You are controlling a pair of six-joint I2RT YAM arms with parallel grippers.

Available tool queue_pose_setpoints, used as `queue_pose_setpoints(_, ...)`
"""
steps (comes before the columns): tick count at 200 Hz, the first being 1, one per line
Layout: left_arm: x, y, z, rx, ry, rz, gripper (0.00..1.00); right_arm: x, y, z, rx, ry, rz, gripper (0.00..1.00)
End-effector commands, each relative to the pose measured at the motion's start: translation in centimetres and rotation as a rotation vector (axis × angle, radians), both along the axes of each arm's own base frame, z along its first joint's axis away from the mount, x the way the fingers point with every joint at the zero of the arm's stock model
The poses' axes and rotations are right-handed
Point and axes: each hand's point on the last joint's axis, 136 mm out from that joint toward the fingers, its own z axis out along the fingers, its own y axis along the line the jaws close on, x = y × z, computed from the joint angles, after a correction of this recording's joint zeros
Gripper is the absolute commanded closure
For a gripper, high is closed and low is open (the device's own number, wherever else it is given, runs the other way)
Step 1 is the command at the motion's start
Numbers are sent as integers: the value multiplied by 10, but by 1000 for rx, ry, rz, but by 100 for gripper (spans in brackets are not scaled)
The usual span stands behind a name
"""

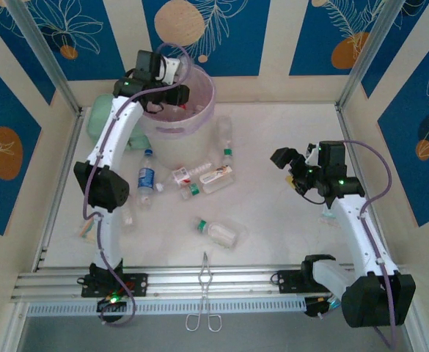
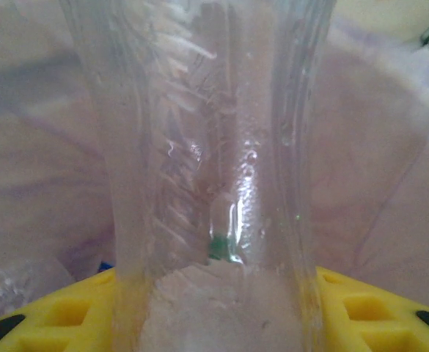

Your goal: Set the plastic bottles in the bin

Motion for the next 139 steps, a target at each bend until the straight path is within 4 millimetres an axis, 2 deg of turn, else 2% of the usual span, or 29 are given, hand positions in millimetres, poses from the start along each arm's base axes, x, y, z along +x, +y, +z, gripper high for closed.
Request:
queue_pose_setpoints(1, -16, 5, -15, 32, 46, -19, 100, -4, -6, 5, -37, -4, -11, 0)
queue_pose_setpoints(33, -23, 6, -58, 45, 123, -25, 100, -4, -2, 2, -18, 0, -1, 0)
queue_pose_setpoints(60, -23, 3, -77, 39, 142, -35, 100, -5, -2, -1, -18, 8, -1, 0)
queue_pose_setpoints(66, -22, 1, -79, 31, 138, -42, 90, -5, -2, -2, -18, 9, -1, 0)
queue_pose_setpoints(81, -20, -3, -79, 15, 130, -55, 54, -6, -2, -1, -20, 9, 1, 0)
queue_pose_setpoints(92, -19, -4, -76, 4, 119, -60, 35, -7, -2, -1, -21, 8, 2, 0)
queue_pose_setpoints(115, -16, -7, -61, -11, 86, -69, 20, -9, -3, -3, -30, 14, 3, 0)
queue_pose_setpoints(139, -15, -8, -36, -12, 42, -85, 2, -11, -4, -5, -40, 25, 1, 0)
